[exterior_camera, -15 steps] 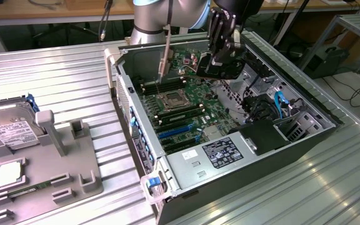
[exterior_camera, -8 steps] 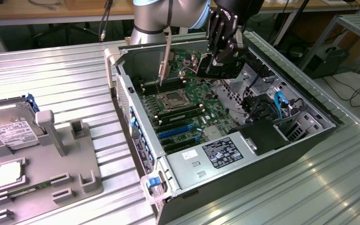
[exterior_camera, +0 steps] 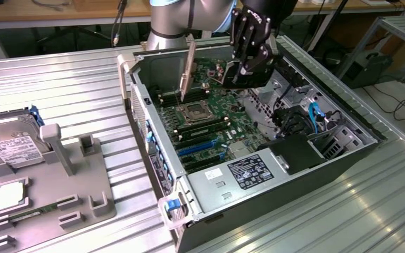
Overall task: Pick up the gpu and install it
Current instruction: 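Insert the gpu into the slot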
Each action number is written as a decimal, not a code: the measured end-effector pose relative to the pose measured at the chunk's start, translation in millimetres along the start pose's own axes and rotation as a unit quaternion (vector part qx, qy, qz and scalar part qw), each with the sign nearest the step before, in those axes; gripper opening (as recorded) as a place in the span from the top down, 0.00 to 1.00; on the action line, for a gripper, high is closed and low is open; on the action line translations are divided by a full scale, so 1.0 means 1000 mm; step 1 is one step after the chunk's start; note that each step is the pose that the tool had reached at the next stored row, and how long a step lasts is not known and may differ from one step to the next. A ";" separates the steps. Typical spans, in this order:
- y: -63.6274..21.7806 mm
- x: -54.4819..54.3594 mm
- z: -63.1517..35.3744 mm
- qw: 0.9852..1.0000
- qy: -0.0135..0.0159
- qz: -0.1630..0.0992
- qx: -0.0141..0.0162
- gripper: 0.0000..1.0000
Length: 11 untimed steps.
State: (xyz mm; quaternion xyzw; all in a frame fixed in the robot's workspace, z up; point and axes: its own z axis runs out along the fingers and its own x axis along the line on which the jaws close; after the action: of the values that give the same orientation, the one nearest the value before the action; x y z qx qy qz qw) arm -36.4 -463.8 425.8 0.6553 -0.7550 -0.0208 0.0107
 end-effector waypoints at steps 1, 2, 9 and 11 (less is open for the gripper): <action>0.0000 0.000 0.0000 1.000 0.000 -0.007 0.000 0.73; 0.0000 0.000 0.0000 1.000 0.001 -0.013 0.000 0.73; -0.0002 0.001 0.0000 0.997 0.003 -0.074 -0.001 0.73; -0.0002 0.001 0.0000 0.996 0.004 -0.084 -0.001 0.73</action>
State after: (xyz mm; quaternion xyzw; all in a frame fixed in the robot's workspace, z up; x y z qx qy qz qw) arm -36.4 -465.2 425.7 0.7165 -0.6972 -0.0198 0.0124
